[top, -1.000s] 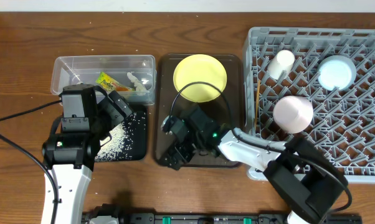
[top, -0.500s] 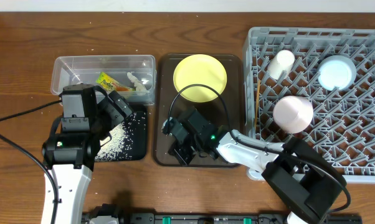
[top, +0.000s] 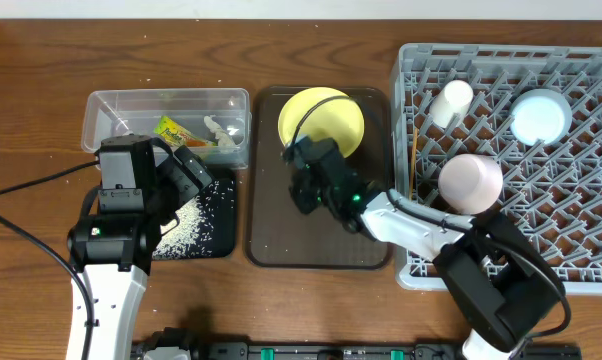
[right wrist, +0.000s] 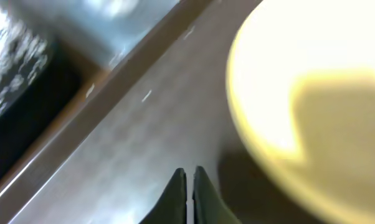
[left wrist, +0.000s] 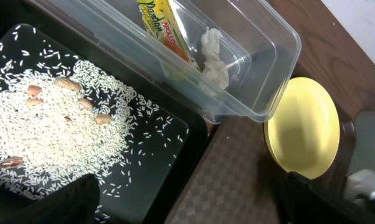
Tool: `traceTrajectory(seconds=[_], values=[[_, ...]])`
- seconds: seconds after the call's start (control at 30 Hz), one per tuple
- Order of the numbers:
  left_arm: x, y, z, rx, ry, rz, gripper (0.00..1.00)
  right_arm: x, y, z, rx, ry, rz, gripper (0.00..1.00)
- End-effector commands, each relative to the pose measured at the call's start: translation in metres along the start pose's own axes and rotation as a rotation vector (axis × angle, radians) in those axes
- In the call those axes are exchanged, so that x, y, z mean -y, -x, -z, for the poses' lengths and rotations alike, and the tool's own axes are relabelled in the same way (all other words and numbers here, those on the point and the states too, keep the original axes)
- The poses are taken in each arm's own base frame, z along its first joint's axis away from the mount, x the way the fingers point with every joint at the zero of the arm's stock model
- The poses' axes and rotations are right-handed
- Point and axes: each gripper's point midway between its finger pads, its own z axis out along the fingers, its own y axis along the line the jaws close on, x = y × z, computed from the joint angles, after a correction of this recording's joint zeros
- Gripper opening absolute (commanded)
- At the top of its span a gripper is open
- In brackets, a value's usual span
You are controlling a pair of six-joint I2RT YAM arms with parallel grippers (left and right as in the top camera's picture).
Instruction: Sort waste into correct bins and load items into the dishwasher rack
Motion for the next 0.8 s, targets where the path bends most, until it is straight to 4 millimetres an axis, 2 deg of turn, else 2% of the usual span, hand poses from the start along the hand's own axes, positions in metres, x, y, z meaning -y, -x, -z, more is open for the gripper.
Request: traceTrajectory(seconds=[0.0, 0.17, 0.3, 0.6, 0.77], values=[[0.001, 0.005, 0.002, 0.016, 0.002, 0.004, 0.95, 0.018, 0.026, 0.004, 0.084, -0.082, -0.006, 0.10], [0.001, 0.005, 0.002, 0.016, 0.002, 0.004, 0.95, 0.053, 0.032, 0.010, 0.120, -0.250, -0.024, 0.08], [0.001, 0.005, 0.002, 0.016, 0.002, 0.004, 0.95, 0.069, 0.028, 0.008, 0.116, -0.329, -0.034, 0.09], [0.001, 0.005, 0.002, 0.016, 0.002, 0.004, 0.95, 0.077, -0.003, -0.017, 0.053, -0.338, -0.052, 0.19], [0.001, 0.005, 0.002, 0.016, 0.002, 0.004, 0.95, 0.067, -0.019, -0.033, 0.012, -0.267, -0.049, 0.20]])
